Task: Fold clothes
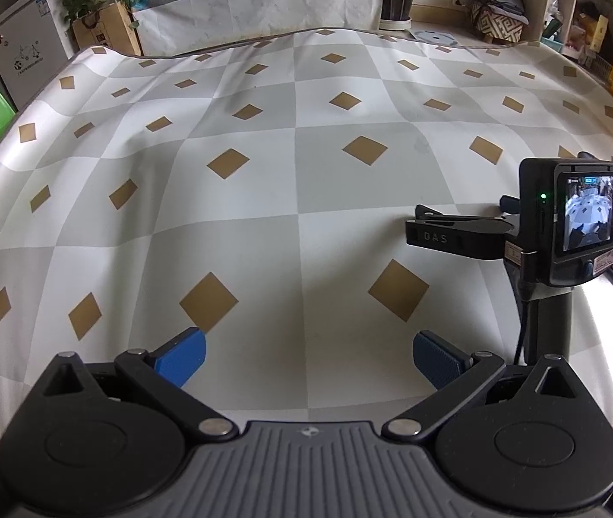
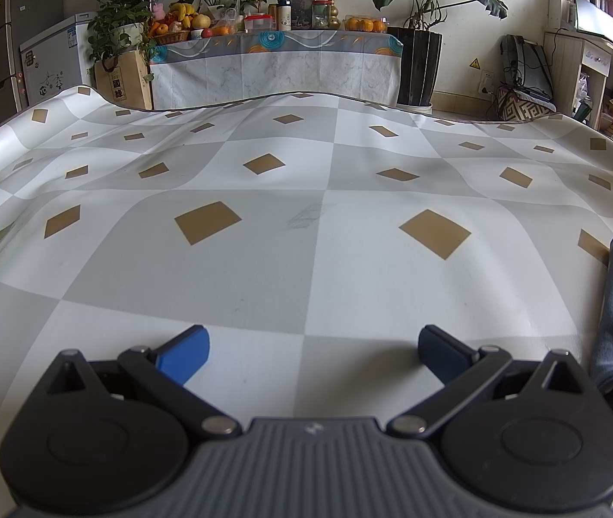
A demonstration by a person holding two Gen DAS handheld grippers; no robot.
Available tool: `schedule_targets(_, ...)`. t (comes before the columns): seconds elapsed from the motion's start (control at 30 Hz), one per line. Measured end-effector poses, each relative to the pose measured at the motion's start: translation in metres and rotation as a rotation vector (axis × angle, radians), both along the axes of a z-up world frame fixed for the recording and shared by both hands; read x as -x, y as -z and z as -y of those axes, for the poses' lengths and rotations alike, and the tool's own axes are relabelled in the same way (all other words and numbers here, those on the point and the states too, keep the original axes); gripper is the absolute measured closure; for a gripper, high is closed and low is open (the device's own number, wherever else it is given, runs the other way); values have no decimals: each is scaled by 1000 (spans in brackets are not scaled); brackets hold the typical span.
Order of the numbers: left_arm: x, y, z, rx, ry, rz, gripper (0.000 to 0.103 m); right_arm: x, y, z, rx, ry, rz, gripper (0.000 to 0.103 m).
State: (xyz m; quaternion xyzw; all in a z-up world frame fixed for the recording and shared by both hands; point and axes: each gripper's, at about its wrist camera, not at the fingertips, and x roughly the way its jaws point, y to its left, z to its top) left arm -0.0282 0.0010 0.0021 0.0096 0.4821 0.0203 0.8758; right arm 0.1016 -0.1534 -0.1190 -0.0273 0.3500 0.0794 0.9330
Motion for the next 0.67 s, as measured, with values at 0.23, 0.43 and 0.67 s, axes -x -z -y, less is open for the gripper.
schedule_targets(0.23, 1, 1, 0, 21, 1, -8, 1, 0, 0, 0, 0, 0, 0, 0)
schedule_targets(0.43, 2, 0, -4, 61, -3, -9, 1, 0, 0, 0, 0, 0, 0, 0)
schedule_targets(0.67, 2, 1, -13, 100, -27, -12, 1, 0, 0, 0, 0, 0, 0, 0)
